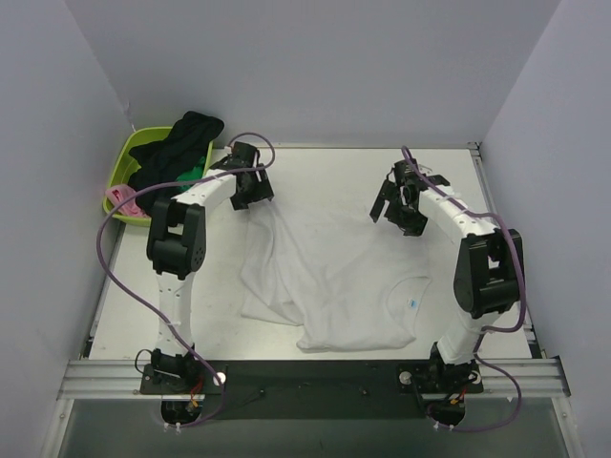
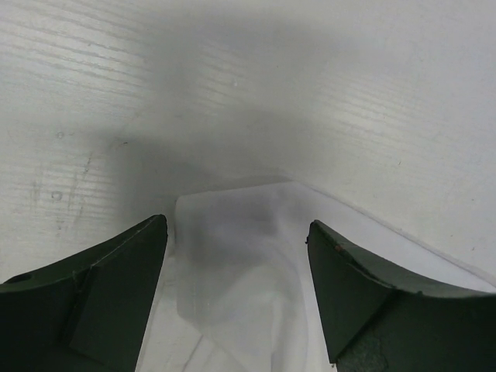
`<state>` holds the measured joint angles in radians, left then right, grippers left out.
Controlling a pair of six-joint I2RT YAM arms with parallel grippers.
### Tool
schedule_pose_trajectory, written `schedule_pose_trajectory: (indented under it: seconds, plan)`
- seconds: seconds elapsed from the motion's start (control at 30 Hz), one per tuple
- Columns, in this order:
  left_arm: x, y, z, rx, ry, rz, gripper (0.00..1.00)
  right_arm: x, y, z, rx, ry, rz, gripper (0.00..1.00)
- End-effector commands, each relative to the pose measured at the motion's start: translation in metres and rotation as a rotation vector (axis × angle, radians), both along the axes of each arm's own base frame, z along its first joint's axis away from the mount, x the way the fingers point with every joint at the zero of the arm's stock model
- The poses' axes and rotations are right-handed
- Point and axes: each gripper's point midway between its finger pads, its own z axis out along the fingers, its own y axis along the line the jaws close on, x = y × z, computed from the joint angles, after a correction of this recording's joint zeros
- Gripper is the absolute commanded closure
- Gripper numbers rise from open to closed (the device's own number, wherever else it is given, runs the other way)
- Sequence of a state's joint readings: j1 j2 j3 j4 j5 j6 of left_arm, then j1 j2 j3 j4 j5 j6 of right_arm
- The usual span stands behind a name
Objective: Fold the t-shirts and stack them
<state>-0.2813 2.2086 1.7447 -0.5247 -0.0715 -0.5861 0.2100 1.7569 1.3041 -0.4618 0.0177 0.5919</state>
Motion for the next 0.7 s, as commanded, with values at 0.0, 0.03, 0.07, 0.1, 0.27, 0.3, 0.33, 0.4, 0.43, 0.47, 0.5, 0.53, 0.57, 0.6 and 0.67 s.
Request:
schedule_pose_trajectory:
  seconds: [0.0, 0.03, 0.07, 0.1, 0.27, 0.3, 0.33, 0.4, 0.43, 0.47, 0.5, 0.53, 0.57, 0.6, 0.67]
  plan:
    - [0.004, -0.008, -0.003, 0.005, 0.010, -0.028, 0.19, 0.007, 0.003, 0.002, 0.004, -0.006, 0.016, 0.10]
    - [0.004, -0.009, -0.006, 0.010, 0.015, -0.032, 0.21, 0.007, 0.005, 0.003, 0.008, -0.007, 0.016, 0.10]
    - [0.002, -0.008, -0.011, 0.019, 0.025, -0.031, 0.22, 0.007, 0.004, 0.002, 0.006, -0.006, 0.015, 0.10]
    - [0.001, -0.008, -0.014, 0.026, 0.035, -0.034, 0.23, 0.008, 0.004, 0.002, 0.008, -0.007, 0.015, 0.10]
    - [-0.004, -0.004, -0.030, 0.064, 0.065, -0.040, 0.52, 0.008, 0.004, 0.004, 0.008, -0.011, 0.017, 0.10]
    - [-0.005, -0.004, -0.031, 0.067, 0.071, -0.041, 0.58, 0.008, 0.003, 0.003, 0.008, -0.010, 0.014, 0.10]
    - [-0.006, -0.004, -0.034, 0.071, 0.076, -0.045, 0.68, 0.008, 0.003, 0.004, 0.008, -0.011, 0.016, 0.10]
    - [-0.008, -0.001, -0.038, 0.083, 0.084, -0.045, 0.86, 0.007, 0.001, 0.004, 0.008, -0.010, 0.010, 0.10]
    - [-0.010, 0.000, -0.041, 0.088, 0.091, -0.045, 0.91, 0.007, 0.001, 0.004, 0.009, -0.011, 0.008, 0.10]
    - [-0.010, 0.001, -0.041, 0.096, 0.091, -0.043, 1.00, 0.007, -0.003, 0.004, 0.007, -0.012, -0.001, 0.10]
    - [-0.010, 0.002, -0.040, 0.099, 0.090, -0.044, 1.00, 0.007, -0.006, 0.004, 0.002, -0.011, -0.010, 0.10]
    - [-0.010, 0.002, -0.040, 0.102, 0.089, -0.044, 1.00, 0.008, -0.011, 0.005, -0.005, -0.014, -0.023, 0.10]
    - [-0.011, 0.003, -0.037, 0.105, 0.086, -0.044, 1.00, 0.009, -0.017, 0.006, -0.019, -0.016, -0.044, 0.09]
    - [-0.010, 0.004, -0.034, 0.108, 0.079, -0.044, 1.00, 0.011, -0.032, 0.004, -0.026, -0.016, -0.095, 0.09]
    - [-0.010, 0.008, -0.025, 0.120, 0.063, -0.038, 1.00, 0.016, -0.044, -0.002, -0.014, -0.001, -0.140, 0.09]
